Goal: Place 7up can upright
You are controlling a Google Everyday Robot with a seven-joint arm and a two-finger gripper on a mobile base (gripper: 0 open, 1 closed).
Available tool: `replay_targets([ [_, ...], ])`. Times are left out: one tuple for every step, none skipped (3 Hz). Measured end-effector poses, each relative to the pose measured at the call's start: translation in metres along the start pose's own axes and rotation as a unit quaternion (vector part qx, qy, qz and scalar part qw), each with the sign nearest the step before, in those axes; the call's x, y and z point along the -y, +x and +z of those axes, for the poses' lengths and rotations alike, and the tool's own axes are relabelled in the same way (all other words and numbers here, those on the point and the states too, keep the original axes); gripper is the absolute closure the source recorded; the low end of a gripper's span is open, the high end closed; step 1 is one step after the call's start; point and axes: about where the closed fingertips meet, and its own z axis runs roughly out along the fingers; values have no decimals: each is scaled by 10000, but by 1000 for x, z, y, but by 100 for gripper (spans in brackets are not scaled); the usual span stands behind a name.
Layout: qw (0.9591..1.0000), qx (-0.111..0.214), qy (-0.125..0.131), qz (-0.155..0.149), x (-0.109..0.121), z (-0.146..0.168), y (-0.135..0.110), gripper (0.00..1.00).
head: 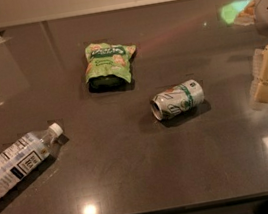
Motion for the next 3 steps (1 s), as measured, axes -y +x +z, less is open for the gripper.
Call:
replay_targets([
  [10000,11,14,-14,0,0,-1,0],
  [9994,121,-89,-325,1,13,-21,0],
  [9957,245,-224,-870,1,43,-48,0],
])
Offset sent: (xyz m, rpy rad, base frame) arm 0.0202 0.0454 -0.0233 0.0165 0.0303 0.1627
